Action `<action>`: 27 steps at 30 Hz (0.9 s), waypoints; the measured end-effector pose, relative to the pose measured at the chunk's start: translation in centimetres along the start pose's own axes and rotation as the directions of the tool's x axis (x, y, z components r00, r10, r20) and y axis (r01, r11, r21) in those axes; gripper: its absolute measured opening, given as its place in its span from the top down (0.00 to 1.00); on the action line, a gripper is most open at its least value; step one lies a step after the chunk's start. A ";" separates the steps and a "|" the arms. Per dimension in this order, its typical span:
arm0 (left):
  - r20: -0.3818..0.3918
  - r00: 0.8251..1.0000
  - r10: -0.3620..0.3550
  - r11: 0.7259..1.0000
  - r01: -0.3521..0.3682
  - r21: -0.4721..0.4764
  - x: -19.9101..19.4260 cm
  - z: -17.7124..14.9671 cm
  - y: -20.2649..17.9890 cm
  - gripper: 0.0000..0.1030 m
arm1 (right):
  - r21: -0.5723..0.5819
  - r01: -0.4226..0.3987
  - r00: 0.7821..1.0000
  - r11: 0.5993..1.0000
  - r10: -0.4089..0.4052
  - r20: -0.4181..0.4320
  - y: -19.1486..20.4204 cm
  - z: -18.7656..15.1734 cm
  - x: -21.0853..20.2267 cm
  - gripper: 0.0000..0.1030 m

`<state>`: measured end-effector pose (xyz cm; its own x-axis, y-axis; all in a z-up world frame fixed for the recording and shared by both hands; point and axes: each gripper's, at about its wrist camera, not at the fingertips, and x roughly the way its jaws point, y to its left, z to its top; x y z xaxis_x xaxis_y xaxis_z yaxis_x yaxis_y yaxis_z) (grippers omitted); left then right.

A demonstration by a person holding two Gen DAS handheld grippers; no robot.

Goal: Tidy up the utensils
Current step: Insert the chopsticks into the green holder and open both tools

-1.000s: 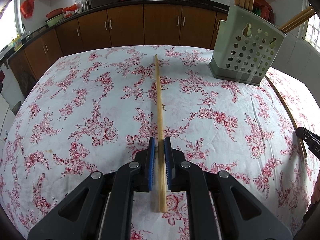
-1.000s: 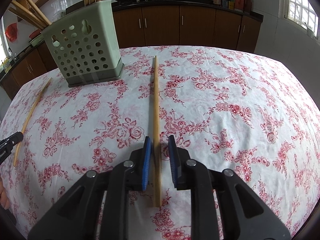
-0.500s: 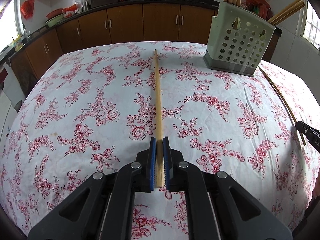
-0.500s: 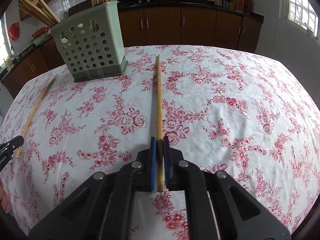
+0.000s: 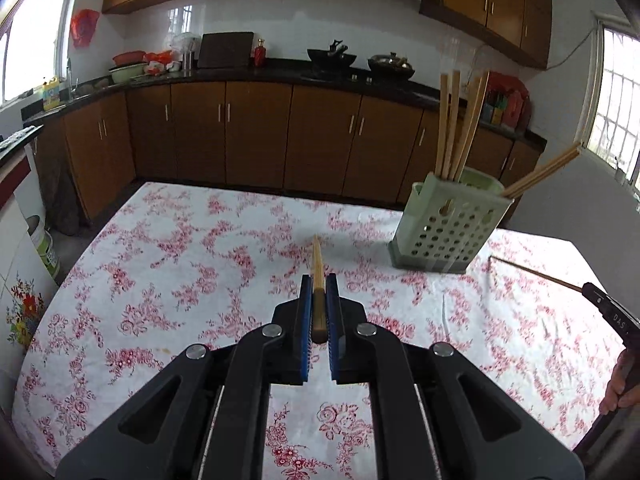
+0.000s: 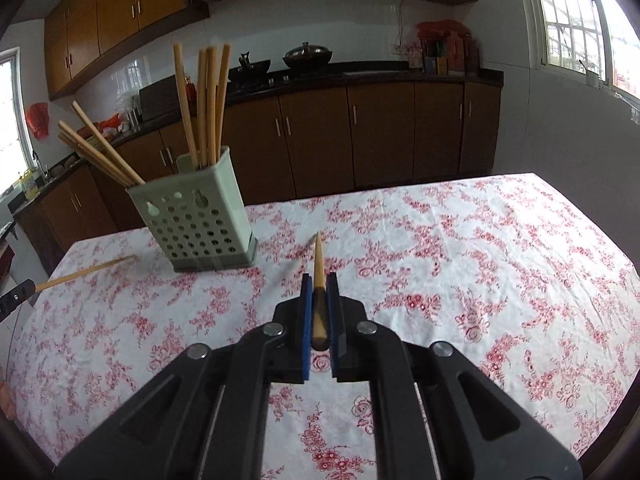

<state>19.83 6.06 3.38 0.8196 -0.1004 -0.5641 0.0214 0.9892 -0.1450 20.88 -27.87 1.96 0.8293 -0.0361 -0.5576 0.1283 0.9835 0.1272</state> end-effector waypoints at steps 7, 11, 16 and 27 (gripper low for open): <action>0.097 0.995 -0.031 0.999 0.033 -0.022 -2.7 2.4 0.2 0.93 | 0.016 -0.028 0.994 0.999 0.026 0.102 0.1 2.4 -2.5 0.92; 0.117 0.992 -0.036 0.999 0.038 -0.013 -3.0 2.8 0.0 0.93 | 0.018 -0.031 0.992 0.999 0.029 0.119 0.3 2.8 -2.9 0.92; 0.117 0.992 -0.037 0.999 0.038 -0.014 -2.9 2.9 0.1 0.93 | 0.014 -0.029 0.992 0.999 0.027 0.122 0.7 2.7 -2.7 0.92; 0.216 0.968 -0.125 0.992 0.116 0.054 -6.4 7.4 -2.1 0.93 | -0.022 -0.145 0.965 0.989 0.146 0.217 2.5 7.8 -6.7 0.93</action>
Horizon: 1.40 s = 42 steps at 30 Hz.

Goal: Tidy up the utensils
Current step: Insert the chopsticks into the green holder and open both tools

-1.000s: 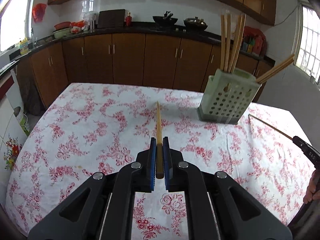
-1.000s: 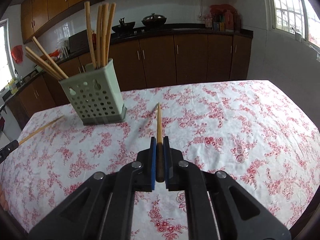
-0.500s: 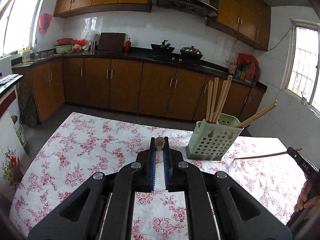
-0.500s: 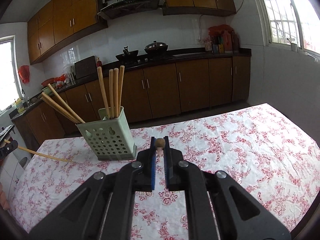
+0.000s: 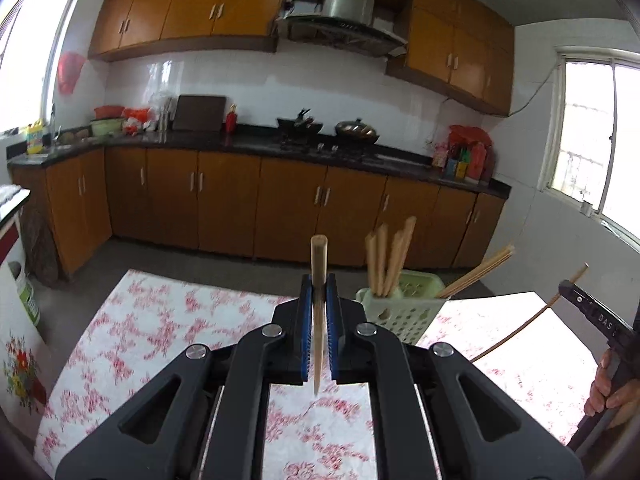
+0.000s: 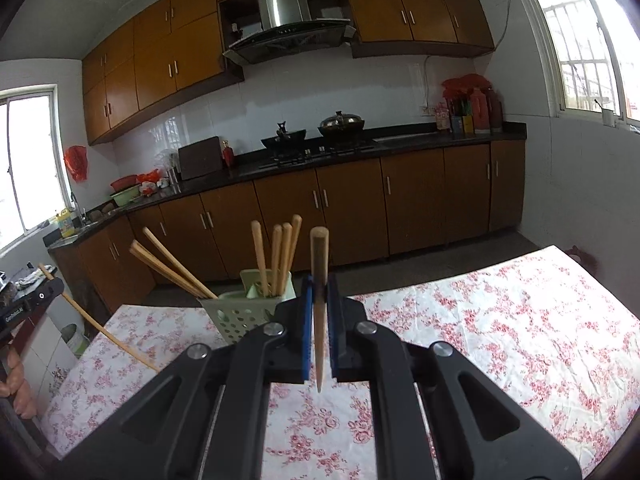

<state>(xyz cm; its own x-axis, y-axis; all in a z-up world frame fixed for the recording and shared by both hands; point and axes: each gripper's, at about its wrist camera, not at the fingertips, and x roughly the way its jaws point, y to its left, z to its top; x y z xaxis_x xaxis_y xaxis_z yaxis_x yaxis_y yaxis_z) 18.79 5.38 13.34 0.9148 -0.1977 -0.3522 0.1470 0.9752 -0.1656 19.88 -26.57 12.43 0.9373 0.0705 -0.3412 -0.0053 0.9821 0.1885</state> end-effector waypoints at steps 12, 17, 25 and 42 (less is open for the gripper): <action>0.198 0.977 -0.072 0.997 0.078 -0.021 -0.3 7.5 -5.7 0.93 | -0.034 -0.125 0.969 0.992 0.129 0.209 4.2 6.8 -3.1 0.93; 0.274 0.961 -0.044 0.998 0.056 -0.037 1.6 8.7 -7.2 0.93 | -0.042 -0.095 0.965 0.995 0.102 0.241 5.0 7.6 -1.3 0.93; 0.217 0.976 -0.017 0.997 0.033 -0.072 6.0 7.0 -7.2 0.93 | -0.035 -0.078 0.982 0.996 0.083 0.171 5.0 7.1 4.5 0.93; 0.109 0.993 -0.051 0.997 0.056 -0.046 8.9 4.4 -7.0 0.93 | -0.009 -0.085 0.994 0.996 0.085 0.067 5.1 4.8 9.2 0.92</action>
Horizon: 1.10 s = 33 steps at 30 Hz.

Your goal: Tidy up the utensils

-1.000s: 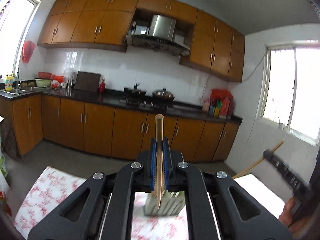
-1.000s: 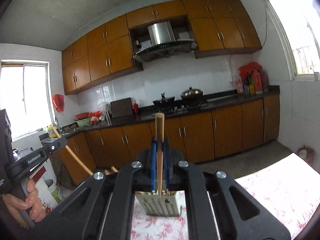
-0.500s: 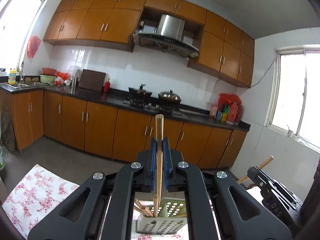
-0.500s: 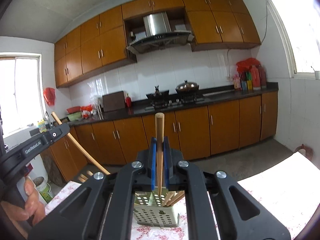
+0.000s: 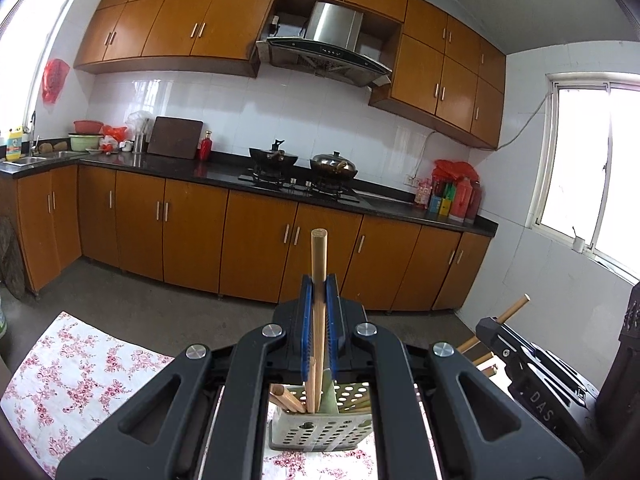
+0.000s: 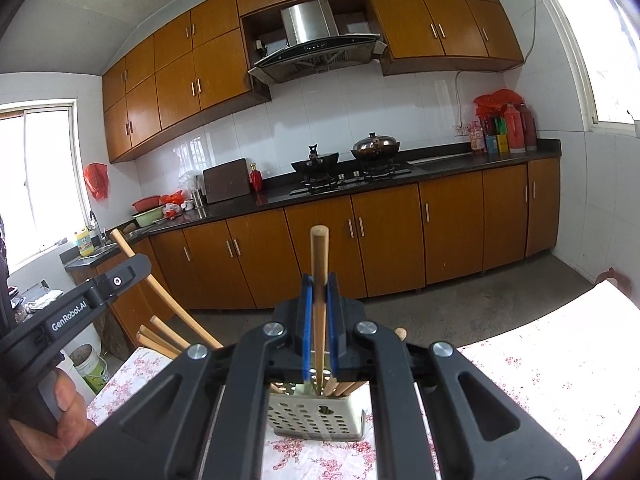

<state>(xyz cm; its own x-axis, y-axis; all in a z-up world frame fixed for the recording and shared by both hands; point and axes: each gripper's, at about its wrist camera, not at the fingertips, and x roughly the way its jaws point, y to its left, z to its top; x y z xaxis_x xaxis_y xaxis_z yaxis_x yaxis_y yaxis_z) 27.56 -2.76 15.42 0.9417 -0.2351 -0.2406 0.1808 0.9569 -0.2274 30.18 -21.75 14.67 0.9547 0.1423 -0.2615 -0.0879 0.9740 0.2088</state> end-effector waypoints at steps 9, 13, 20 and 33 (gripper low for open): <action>-0.026 0.999 -0.033 0.999 0.032 -0.023 -0.8 0.6 0.0 0.74 | -0.015 0.032 0.999 0.999 -0.032 0.036 0.6 0.4 -1.3 0.71; 0.013 0.999 -0.038 0.999 0.039 -0.030 -2.8 1.2 0.4 0.53 | -0.011 0.034 0.998 0.999 -0.033 0.061 0.2 0.9 -3.2 0.65; 0.047 0.998 -0.031 0.999 0.031 -0.007 -8.0 0.9 1.4 0.31 | -0.023 0.029 0.995 0.999 -0.027 0.095 0.1 0.3 -8.5 0.40; 0.041 0.986 0.164 0.967 -0.169 0.192 -17.8 -8.6 3.0 0.02 | -0.176 0.119 0.992 0.977 -0.111 0.056 3.8 -9.7 -17.7 0.04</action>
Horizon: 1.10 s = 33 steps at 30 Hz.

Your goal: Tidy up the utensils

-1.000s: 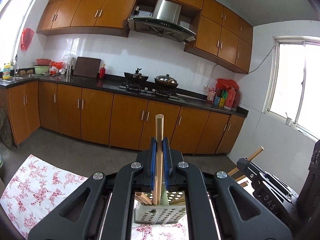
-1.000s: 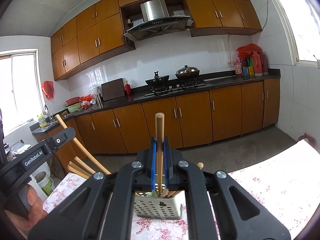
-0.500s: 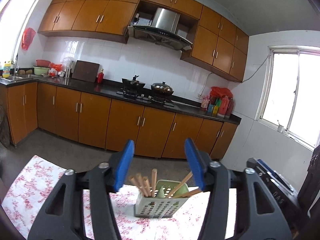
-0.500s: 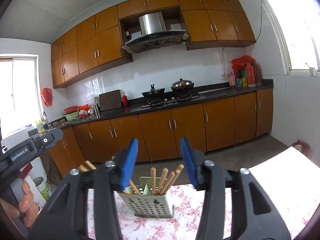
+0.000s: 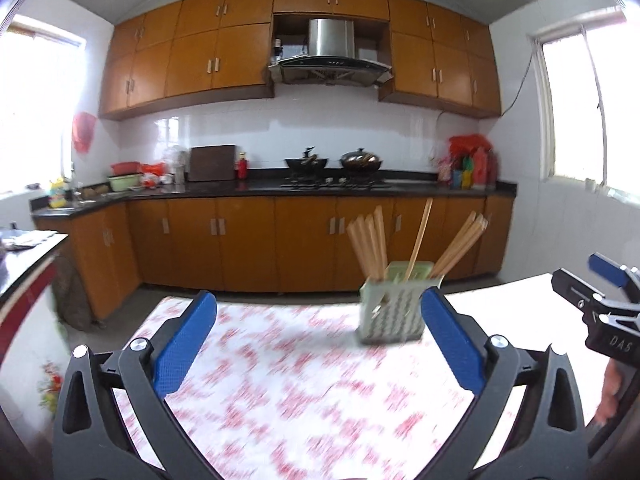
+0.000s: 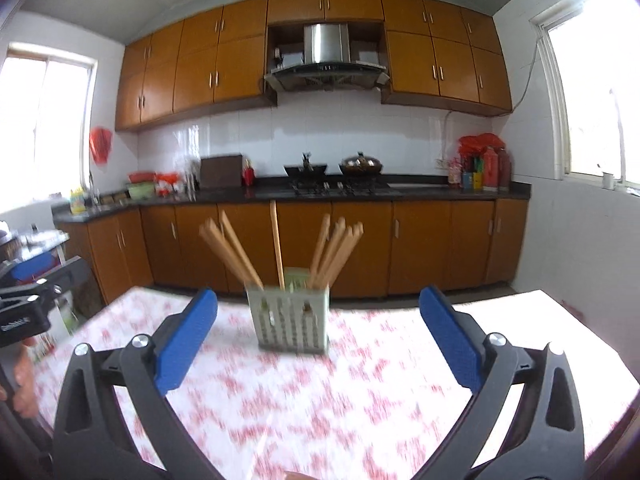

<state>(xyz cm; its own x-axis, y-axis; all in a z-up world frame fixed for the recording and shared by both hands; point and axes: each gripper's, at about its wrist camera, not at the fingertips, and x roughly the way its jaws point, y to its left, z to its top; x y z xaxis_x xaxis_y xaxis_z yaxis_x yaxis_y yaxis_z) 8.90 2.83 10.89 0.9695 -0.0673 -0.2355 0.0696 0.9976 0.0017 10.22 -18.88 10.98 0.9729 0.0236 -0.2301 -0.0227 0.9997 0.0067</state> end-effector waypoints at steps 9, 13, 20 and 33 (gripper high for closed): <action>-0.003 0.998 0.070 0.997 -0.070 0.021 -3.3 -6.1 -0.5 0.02 | -0.010 0.008 0.998 1.000 -0.008 -0.069 0.5 -6.3 -3.0 0.04; -0.034 0.997 0.062 0.998 -0.063 -0.016 -3.5 -7.8 -0.8 0.02 | -0.007 0.023 0.996 1.000 -0.024 -0.088 0.5 -8.1 -3.9 0.04; -0.050 0.997 0.056 0.996 -0.059 -0.060 -4.3 -10.1 -0.9 0.02 | -0.008 0.039 0.994 0.999 -0.039 -0.100 0.2 -10.2 -4.9 0.04; -0.059 0.996 0.060 0.997 -0.063 -0.045 -4.9 -11.3 -1.3 0.02 | -0.001 0.038 0.993 0.999 -0.038 -0.112 0.0 -11.3 -5.1 0.04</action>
<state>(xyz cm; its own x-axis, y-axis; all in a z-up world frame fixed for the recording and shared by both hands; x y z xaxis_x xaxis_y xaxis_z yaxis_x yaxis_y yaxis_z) 1.42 2.11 1.01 0.9564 -0.0059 -0.2921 -0.0022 0.9996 -0.0275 2.69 -18.95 1.18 0.9411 -0.0147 -0.3377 0.0144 0.9999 -0.0031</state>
